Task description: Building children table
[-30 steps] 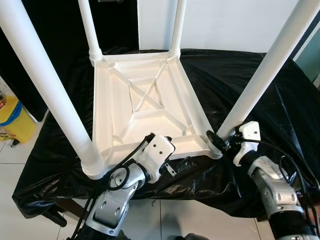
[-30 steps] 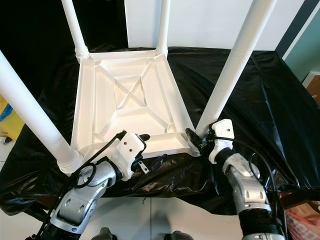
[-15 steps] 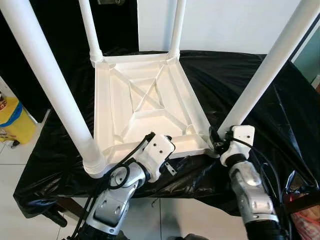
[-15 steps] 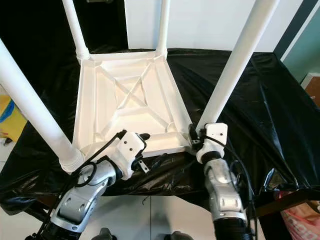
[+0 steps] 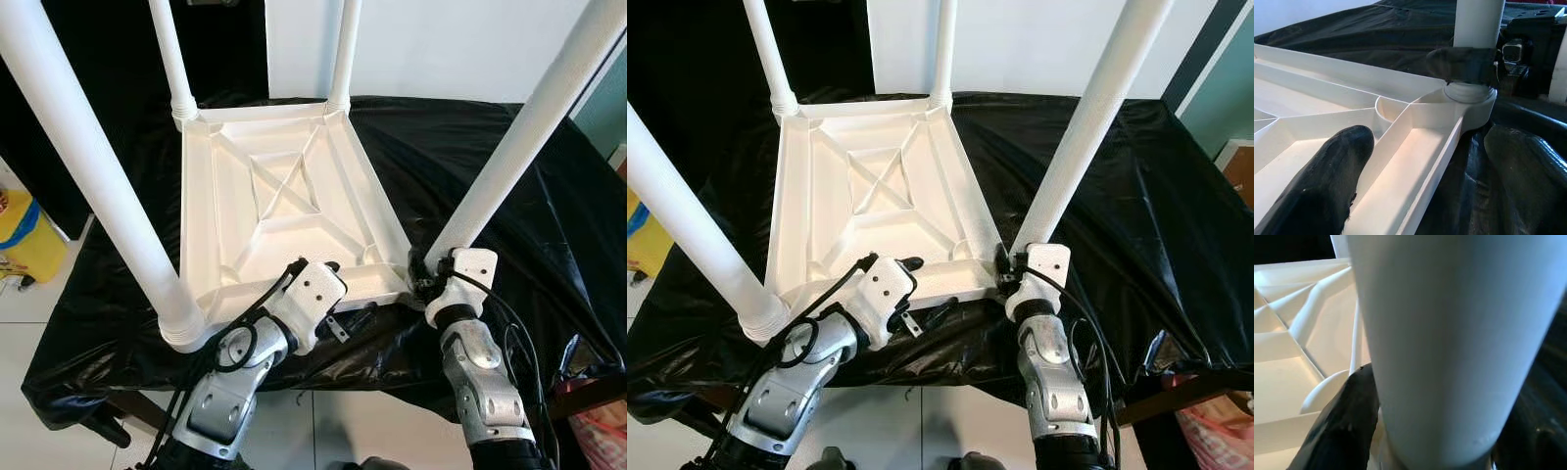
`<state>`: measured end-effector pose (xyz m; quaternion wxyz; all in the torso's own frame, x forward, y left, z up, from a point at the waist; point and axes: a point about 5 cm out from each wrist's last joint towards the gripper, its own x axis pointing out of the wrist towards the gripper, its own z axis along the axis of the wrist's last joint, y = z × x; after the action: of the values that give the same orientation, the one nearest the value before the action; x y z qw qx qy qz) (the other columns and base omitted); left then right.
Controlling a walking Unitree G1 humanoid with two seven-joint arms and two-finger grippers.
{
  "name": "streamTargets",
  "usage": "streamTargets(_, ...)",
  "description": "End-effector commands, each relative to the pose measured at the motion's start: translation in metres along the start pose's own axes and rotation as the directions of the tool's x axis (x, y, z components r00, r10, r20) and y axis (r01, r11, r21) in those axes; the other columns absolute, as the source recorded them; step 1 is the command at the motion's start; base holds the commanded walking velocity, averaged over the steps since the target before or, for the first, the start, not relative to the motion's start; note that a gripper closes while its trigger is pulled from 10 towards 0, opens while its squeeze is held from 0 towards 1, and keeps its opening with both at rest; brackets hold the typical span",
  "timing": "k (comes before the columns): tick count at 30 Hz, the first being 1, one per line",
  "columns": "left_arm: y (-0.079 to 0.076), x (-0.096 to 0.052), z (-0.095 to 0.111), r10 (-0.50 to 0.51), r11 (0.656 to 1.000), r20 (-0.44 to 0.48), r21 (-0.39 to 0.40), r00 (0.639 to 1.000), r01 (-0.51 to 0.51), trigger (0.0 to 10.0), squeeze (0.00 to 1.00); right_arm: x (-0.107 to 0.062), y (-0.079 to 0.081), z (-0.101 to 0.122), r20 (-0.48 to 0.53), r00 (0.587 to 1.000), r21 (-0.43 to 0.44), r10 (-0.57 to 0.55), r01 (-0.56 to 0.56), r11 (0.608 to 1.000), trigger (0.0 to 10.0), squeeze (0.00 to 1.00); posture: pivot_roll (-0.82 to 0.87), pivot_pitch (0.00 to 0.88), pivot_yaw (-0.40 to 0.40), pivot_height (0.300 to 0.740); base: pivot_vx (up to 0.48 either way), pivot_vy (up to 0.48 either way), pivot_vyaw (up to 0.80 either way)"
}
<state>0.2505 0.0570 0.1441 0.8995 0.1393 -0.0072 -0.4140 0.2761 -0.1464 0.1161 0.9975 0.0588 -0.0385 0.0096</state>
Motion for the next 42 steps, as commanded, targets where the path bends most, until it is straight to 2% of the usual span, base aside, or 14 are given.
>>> streamTargets(1,0.005,0.001,-0.001,0.112,0.994,0.0,0.014,0.994,-0.112,10.0,0.0,-0.003,0.004,-0.003,-0.01,0.999,0.009,0.035,-0.035,0.999,10.0,1.0,0.02,0.067,-0.088,0.74,0.0,0.0,0.0)
streamTargets(11,0.014,0.003,0.004,0.2,0.978,0.031,0.045,0.979,-0.201,10.0,0.0,-0.01,-0.013,0.006,0.028,0.991,-0.018,0.132,-0.131,0.991,10.0,1.0,0.02,0.049,-0.083,0.74,0.0,0.0,0.0)
streamTargets(12,0.015,0.003,0.004,0.21,0.976,0.03,0.047,0.977,-0.211,10.0,0.0,-0.011,-0.016,0.006,0.024,0.989,-0.026,0.149,-0.148,0.989,10.0,0.0,0.02,0.048,-0.08,0.74,0.0,0.0,0.0)
streamTargets(19,0.016,0.005,0.005,0.199,0.98,0.037,0.018,0.979,-0.2,10.0,0.0,-0.013,-0.03,0.01,0.009,0.967,-0.099,0.254,-0.252,0.963,10.0,0.0,0.0,0.05,-0.065,0.74,0.0,0.0,0.0)
streamTargets(22,0.012,0.006,0.002,0.078,0.994,0.019,-0.078,0.997,-0.076,10.0,0.0,-0.004,-0.036,0.014,-0.009,0.938,-0.146,0.346,-0.343,0.928,10.0,0.0,-0.02,0.064,-0.046,0.74,0.0,0.0,0.0)
streamTargets(26,0.007,0.005,0.0,-0.029,0.993,0.019,-0.116,0.999,0.031,10.0,0.0,0.006,-0.037,0.019,-0.029,0.909,-0.187,0.416,-0.414,0.891,10.0,0.0,-0.03,0.072,-0.041,0.74,0.0,0.0,0.0)
streamTargets(27,0.002,0.003,0.002,-0.09,0.99,0.034,-0.106,0.995,0.093,10.0,0.0,0.009,-0.036,0.02,-0.038,0.895,-0.201,0.444,-0.442,0.874,6.8,0.0,-0.02,0.083,-0.045,0.74,0.0,0.0,0.0)
streamTargets(29,-0.001,0.001,0.002,-0.129,0.986,0.044,-0.097,0.991,0.132,10.0,0.0,0.01,-0.036,0.02,-0.044,0.886,-0.208,0.461,-0.46,0.864,6.8,0.0,-0.02,0.083,-0.045,0.74,0.0,0.0,0.0)
streamTargets(30,-0.005,-0.001,0.003,-0.162,0.982,0.051,-0.089,0.985,0.166,10.0,0.0,0.011,-0.036,0.02,-0.052,0.88,-0.21,0.473,-0.472,0.856,2.0,0.0,-0.02,0.087,-0.047,0.74,0.0,0.0,0.0)
streamTargets(31,-0.005,-0.001,0.003,-0.162,0.982,0.051,-0.089,0.985,0.166,10.0,0.0,0.011,-0.036,0.02,-0.052,0.88,-0.21,0.473,-0.472,0.856,2.0,0.0,-0.02,0.087,-0.047,0.74,0.0,0.0,0.0)
streamTargets(32,-0.007,-0.003,0.001,-0.184,0.98,0.044,-0.066,0.982,0.187,10.0,0.0,0.011,-0.036,0.019,-0.059,0.875,-0.214,0.48,-0.481,0.85,0.0,0.0,-0.02,0.087,-0.048,0.74,0.0,0.0,0.0)
streamTargets(40,-0.01,-0.005,-0.003,-0.197,0.979,0.022,-0.041,0.98,0.198,10.0,0.0,0.006,-0.036,0.013,-0.08,0.866,-0.205,0.494,-0.499,0.842,0.0,0.0,-0.02,0.085,-0.052,0.74,0.0,0.0,0.0)
streamTargets(41,-0.01,-0.004,-0.003,-0.193,0.98,0.025,-0.044,0.981,0.194,10.0,0.0,0.005,-0.036,0.011,-0.087,0.866,-0.199,0.492,-0.499,0.844,1.9,0.0,-0.02,0.082,-0.054,0.74,0.0,0.0,0.0)
streamTargets(42,-0.011,-0.004,-0.003,-0.188,0.981,0.027,-0.041,0.982,0.189,10.0,0.0,0.003,-0.037,0.008,-0.094,0.872,-0.194,0.481,-0.49,0.85,9.8,0.0,-0.02,0.077,-0.057,0.74,0.0,0.0,0.0)
